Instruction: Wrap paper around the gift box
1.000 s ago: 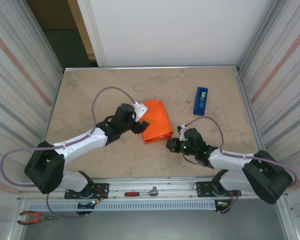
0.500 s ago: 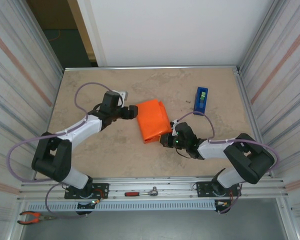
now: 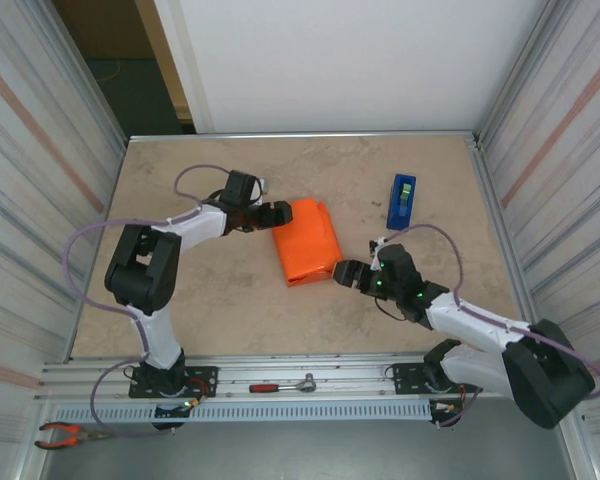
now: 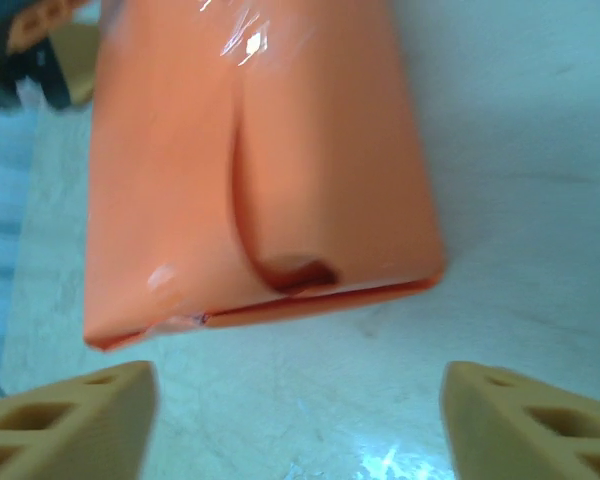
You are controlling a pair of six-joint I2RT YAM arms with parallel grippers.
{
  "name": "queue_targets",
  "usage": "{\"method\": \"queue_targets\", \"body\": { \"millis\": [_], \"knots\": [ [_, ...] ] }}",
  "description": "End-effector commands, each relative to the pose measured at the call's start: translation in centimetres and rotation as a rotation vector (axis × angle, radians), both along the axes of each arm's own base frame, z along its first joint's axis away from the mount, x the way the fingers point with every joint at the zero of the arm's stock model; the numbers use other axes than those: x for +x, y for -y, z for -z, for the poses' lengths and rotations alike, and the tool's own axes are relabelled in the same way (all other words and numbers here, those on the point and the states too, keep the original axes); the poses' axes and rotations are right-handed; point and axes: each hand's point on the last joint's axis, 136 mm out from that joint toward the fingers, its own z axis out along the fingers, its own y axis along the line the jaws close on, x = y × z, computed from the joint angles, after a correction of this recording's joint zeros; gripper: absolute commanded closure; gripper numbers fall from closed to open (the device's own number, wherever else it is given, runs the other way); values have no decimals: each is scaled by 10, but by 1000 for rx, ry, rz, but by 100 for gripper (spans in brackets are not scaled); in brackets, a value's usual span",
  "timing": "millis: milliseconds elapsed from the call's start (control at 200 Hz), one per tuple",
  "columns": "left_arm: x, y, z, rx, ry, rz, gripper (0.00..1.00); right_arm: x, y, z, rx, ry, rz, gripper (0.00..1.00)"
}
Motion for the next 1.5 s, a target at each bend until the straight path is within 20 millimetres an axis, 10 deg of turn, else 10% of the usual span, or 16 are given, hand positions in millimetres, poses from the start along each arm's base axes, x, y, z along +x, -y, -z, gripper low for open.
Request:
{"method": "queue_targets", "body": {
  "millis": [0,225,521,706,902,1122,1498],
  "knots": [
    [2,8,-1,-67,-63,-5,14,1,26,1,-91,-41,50,2],
    [7,19,8,-121,-99,-1,25,15,54,-10,-164,-48,126,2],
    [19,43,-14,-256,-41,58,100,23,75,-12,-147,-86,204,2],
    [19,62,-110,-331,241,153,100,34,73,-33,-71,-84,186,2],
    [-35,69,-169,-315,574,237,100,43,63,-60,9,-22,159,2],
    [-95,59,-154,-249,751,304,100,30,59,-81,84,86,139,2],
    [-123,33,-125,-237,762,253,100,-8,37,-105,111,264,75,2]
  ]
}}
